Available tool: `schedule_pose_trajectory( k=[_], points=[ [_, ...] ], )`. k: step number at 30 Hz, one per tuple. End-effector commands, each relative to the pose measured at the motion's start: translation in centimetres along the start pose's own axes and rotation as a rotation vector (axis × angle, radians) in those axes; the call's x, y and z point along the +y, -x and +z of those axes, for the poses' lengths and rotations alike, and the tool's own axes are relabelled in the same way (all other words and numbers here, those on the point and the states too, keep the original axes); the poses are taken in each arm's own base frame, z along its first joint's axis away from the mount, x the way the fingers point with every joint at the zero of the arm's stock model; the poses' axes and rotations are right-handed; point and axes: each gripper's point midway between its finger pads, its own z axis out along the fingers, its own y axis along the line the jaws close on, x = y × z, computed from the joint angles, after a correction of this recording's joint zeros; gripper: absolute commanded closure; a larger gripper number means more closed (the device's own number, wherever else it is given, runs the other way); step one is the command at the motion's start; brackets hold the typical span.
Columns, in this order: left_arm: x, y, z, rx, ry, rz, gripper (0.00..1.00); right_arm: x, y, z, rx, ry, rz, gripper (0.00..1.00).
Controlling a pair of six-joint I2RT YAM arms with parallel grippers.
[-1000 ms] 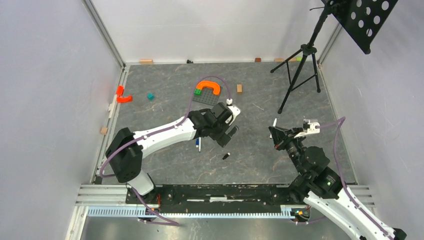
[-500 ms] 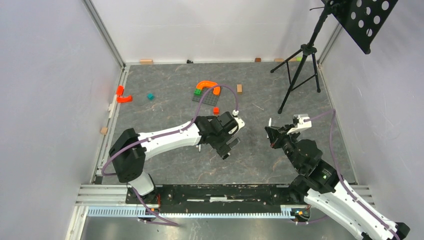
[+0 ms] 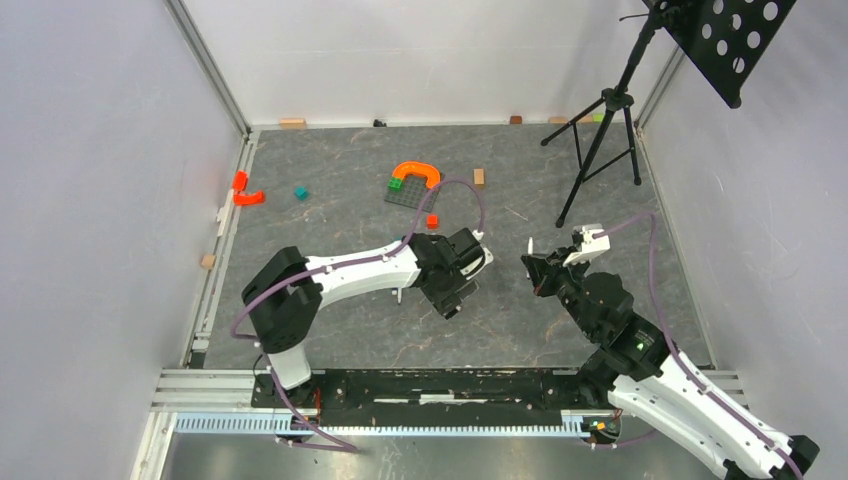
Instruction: Insert the pens into the pen caps
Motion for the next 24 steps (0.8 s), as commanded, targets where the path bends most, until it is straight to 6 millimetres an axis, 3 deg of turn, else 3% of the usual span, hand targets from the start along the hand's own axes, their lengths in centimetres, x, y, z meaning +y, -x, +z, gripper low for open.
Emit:
schedule_pose_trajectory(
  k=[1,6,9,14,24],
  points=[
    [-2.5,2.2,-0.5,-0.044,-0.136,0.033,0.22,0.3,1.8,-0.6,-0.056,0.013,0.002,1.0],
    [-4.7,2.4,-0.7,-0.047,-0.203,0.033,0.24,-0.8,2.6,-1.9,-0.088,-0.025,0.007,1.0],
    [-5.4,1.9,0.1,-0.024,-0.193,0.056,0.28,-1.5,3.0,-2.5,-0.099,-0.052,0.005,1.0],
    [-5.4,1.5,1.7,0.0,-0.141,0.071,0.39,-1.9,3.6,-3.1,-0.125,-0.06,0.016,1.0],
    [-5.6,2.3,3.3,0.001,-0.109,0.068,0.48,-1.8,3.4,-3.3,-0.121,-0.05,0.022,1.0]
  ],
)
